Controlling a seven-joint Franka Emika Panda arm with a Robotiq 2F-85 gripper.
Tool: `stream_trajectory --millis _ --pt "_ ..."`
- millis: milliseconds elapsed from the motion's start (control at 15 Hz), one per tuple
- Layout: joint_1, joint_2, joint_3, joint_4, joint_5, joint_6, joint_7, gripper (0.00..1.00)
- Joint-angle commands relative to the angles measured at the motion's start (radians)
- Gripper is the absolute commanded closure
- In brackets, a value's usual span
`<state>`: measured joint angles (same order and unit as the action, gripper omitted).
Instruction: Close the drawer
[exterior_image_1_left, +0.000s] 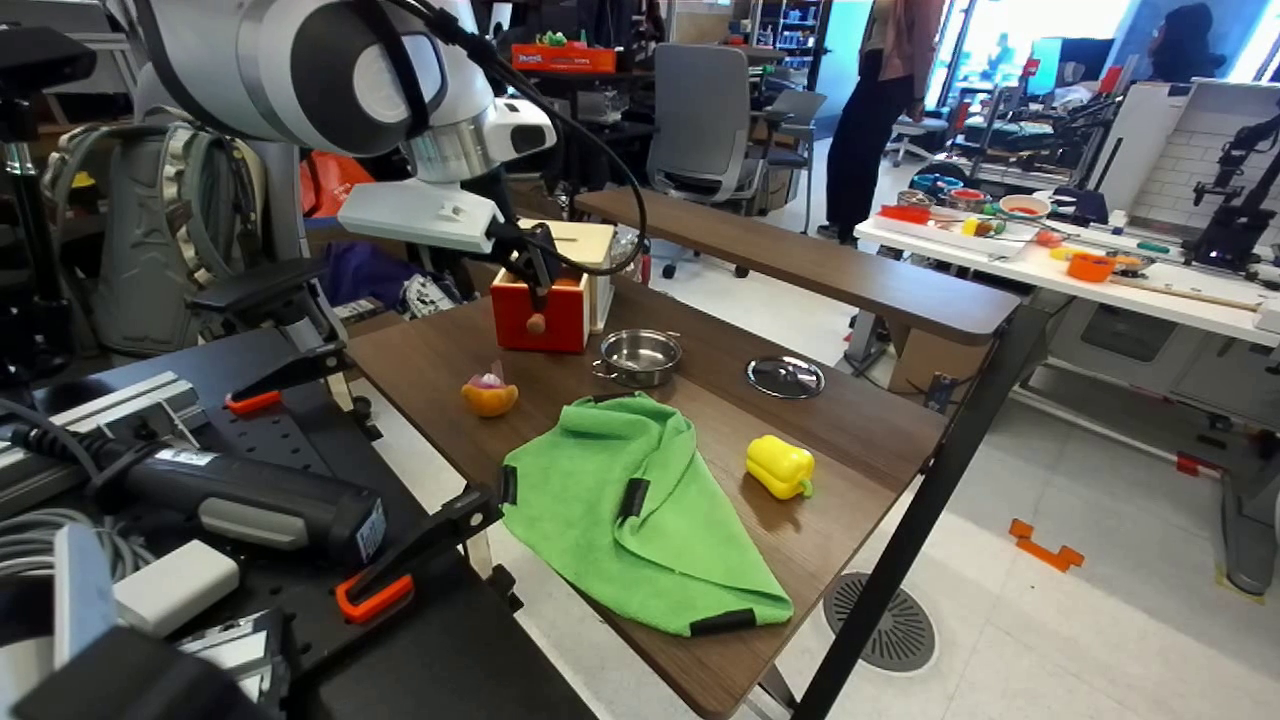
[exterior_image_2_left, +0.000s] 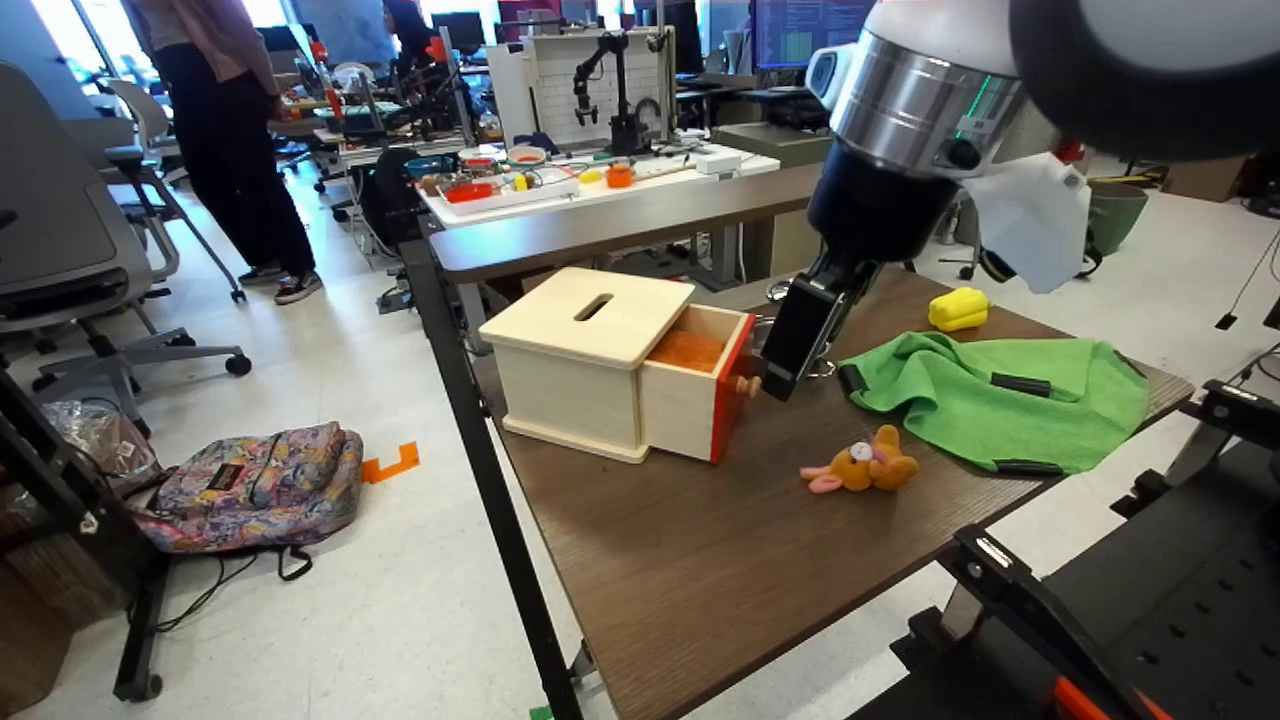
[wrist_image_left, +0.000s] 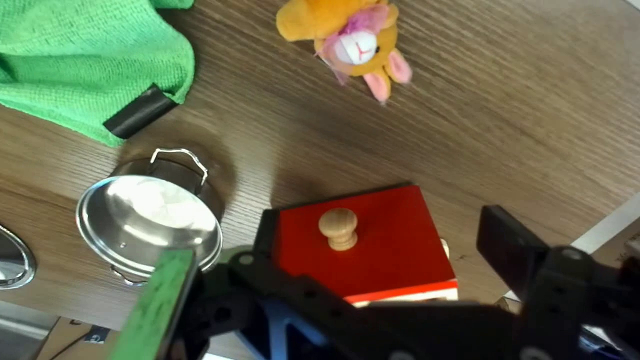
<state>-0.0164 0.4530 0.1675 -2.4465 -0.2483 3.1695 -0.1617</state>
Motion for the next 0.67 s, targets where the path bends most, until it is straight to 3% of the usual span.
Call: stream_trajectory --millis 0,200,600 --pt "-0.085 0.072 0.060 0.081 0.017 -0.012 -0.065 0.00" --pt "-0.124 0.115 0.082 0.135 0.017 -0.045 -0.090 0.00" --pt "-0.108 0.170 0.068 0.192 0.016 -0.084 -0.115 0.00"
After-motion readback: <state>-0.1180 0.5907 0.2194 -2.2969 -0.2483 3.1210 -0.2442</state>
